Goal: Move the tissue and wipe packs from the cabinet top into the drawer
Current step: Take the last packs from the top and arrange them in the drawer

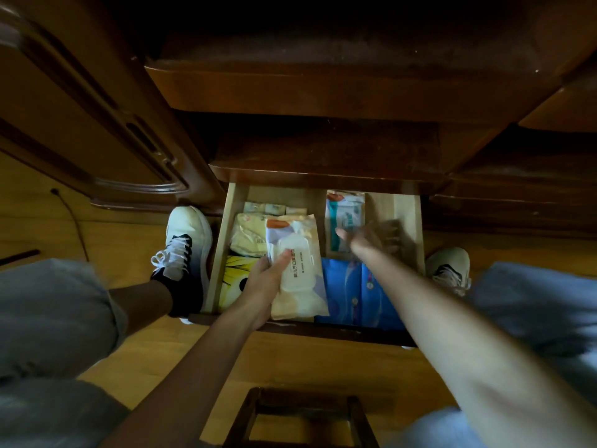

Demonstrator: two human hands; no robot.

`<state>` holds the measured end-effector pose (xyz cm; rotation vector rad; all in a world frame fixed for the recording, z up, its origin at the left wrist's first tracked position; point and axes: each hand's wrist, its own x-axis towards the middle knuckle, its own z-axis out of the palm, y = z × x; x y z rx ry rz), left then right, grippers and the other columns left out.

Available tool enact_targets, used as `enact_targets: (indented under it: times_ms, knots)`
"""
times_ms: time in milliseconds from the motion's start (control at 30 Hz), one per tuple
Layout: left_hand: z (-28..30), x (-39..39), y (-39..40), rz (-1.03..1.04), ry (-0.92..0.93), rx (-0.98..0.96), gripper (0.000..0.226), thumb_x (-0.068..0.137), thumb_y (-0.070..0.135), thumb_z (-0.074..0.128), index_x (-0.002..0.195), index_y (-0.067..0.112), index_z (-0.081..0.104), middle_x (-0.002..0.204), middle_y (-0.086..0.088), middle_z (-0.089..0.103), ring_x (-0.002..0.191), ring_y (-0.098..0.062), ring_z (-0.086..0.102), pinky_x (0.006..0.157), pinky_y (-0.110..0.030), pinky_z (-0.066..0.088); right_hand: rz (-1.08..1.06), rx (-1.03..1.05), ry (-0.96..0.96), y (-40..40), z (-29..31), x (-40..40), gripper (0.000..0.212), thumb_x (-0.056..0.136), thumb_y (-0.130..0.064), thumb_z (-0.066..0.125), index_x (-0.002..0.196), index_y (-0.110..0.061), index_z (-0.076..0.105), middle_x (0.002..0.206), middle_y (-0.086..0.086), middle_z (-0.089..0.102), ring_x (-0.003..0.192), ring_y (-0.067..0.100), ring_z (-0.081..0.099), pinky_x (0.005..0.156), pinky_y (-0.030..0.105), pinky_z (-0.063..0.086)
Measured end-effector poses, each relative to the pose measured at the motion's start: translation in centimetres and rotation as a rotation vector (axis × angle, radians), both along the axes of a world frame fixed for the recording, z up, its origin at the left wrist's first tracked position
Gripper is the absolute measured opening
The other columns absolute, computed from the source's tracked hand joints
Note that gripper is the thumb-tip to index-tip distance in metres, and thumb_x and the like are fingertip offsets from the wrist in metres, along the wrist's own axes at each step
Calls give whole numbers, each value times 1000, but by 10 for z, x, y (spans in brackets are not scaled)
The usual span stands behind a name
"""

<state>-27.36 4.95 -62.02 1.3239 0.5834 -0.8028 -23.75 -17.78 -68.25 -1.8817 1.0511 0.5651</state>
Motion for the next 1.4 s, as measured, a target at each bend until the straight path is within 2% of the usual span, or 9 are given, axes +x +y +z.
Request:
enact_targets:
  times_ms: [200, 333, 533, 667, 767, 900, 1067, 1267, 1400]
  knots:
    - [-17, 8, 15, 90, -39, 44, 33, 91, 42, 69, 116, 21, 67, 101, -5, 79, 91, -26, 77, 68, -45, 63, -179, 16, 11, 8, -20, 26, 48, 89, -33, 77, 127, -9, 61, 121, 11, 67, 105, 28, 67, 87, 40, 58]
    - [-15, 20, 9, 147, -61, 94, 30, 92, 43, 70, 112, 20, 68, 96, -5, 80, 86, -24, 78, 67, -45, 63, -314, 216, -158, -4, -1, 28, 28, 92, -26, 75, 115, -15, 63, 117, 8, 69, 85, 17, 68, 65, 26, 56]
    - [1, 33, -11, 139, -98, 140, 13, 99, 37, 62, 106, 26, 61, 103, -8, 75, 91, -29, 74, 82, -53, 62, -90, 598, -90, -42, 60, -8, 32, 91, -26, 74, 121, -18, 66, 117, 11, 75, 103, 26, 74, 74, 38, 61]
    - [20, 22, -29, 128, -88, 95, 33, 101, 36, 56, 128, 17, 55, 115, -15, 69, 103, -33, 68, 93, -55, 56, -113, 788, -164, -36, 91, -43, 40, 88, -32, 72, 124, -16, 67, 116, 14, 75, 101, 28, 75, 74, 37, 62]
    - [32, 7, -41, 55, -92, -154, 48, 101, 48, 53, 133, 14, 59, 125, -23, 67, 115, -42, 65, 98, -60, 52, 18, 632, -235, -5, 108, -65, 35, 83, -40, 62, 114, -24, 68, 108, 6, 77, 94, 18, 75, 76, 34, 59]
    - [46, -10, -49, -163, -294, -154, 46, 94, 45, 66, 128, 15, 61, 119, -10, 73, 102, -23, 74, 78, -35, 62, 272, 157, -358, 31, 121, -81, 57, 85, -53, 46, 136, -27, 47, 129, -2, 50, 118, 16, 53, 85, 35, 52]
    - [48, -14, -54, -107, -297, -55, 42, 100, 43, 57, 129, 14, 55, 119, -10, 71, 104, -24, 73, 80, -41, 62, 162, 494, -258, 25, 125, -90, 41, 98, -43, 57, 136, -31, 47, 124, 1, 69, 109, 19, 70, 94, 45, 58]
    - [41, -2, -67, -284, -243, 13, 28, 104, 42, 49, 117, 19, 58, 107, 0, 71, 84, -3, 71, 56, -12, 52, -43, 636, -192, -9, 119, -82, 32, 100, -26, 61, 130, -17, 59, 113, 7, 77, 102, 23, 74, 80, 41, 61]
    - [23, 10, -69, -164, -334, 159, 30, 99, 21, 60, 129, 18, 56, 120, -1, 65, 106, -13, 64, 79, -24, 56, -261, 418, -108, -32, 101, -53, 30, 102, -17, 59, 131, -10, 59, 111, 13, 73, 97, 27, 72, 80, 43, 60]
